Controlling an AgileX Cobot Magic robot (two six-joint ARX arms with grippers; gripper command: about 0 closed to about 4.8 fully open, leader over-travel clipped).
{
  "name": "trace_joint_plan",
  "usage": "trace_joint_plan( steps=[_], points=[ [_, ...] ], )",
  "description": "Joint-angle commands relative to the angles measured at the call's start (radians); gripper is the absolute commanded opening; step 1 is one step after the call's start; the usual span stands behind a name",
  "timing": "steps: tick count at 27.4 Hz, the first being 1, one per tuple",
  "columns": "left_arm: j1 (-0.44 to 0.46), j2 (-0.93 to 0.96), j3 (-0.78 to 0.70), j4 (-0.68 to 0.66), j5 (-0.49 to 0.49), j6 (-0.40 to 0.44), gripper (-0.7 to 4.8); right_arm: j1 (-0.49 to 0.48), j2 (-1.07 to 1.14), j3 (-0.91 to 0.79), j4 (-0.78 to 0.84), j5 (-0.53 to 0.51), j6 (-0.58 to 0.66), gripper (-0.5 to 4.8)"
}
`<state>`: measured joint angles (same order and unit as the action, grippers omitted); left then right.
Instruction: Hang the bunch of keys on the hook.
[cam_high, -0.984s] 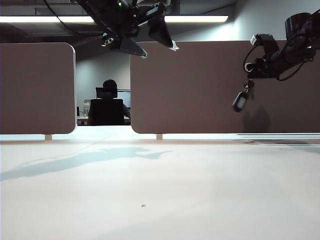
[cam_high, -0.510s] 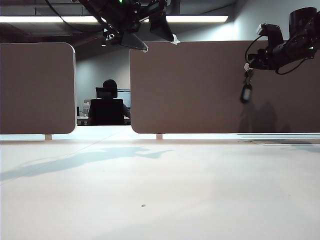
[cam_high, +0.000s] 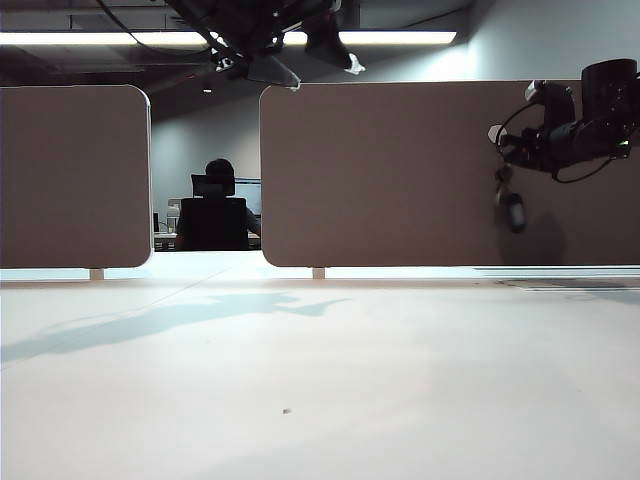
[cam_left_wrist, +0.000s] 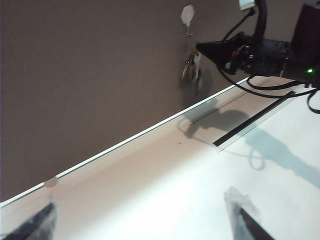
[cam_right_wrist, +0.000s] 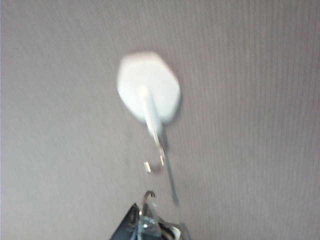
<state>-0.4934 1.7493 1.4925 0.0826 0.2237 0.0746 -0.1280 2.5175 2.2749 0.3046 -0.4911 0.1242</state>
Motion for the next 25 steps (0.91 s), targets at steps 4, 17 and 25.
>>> trace_joint_plan(
  steps=[4,17,25],
  points=[
    [-0.006,-0.008,0.002,0.039,0.001,0.0,4.79,-0.002,-0.016,0.01,0.075,-0.006,0.015,-0.08],
    [-0.006,-0.008,0.002,0.039,-0.001,0.0,4.79,0.008,-0.01,0.01,0.127,0.003,0.034,-0.08],
    [-0.006,-0.008,0.002,0.038,-0.001,-0.001,4.79,0.007,0.042,0.042,0.13,0.032,0.055,-0.08]
  ],
)
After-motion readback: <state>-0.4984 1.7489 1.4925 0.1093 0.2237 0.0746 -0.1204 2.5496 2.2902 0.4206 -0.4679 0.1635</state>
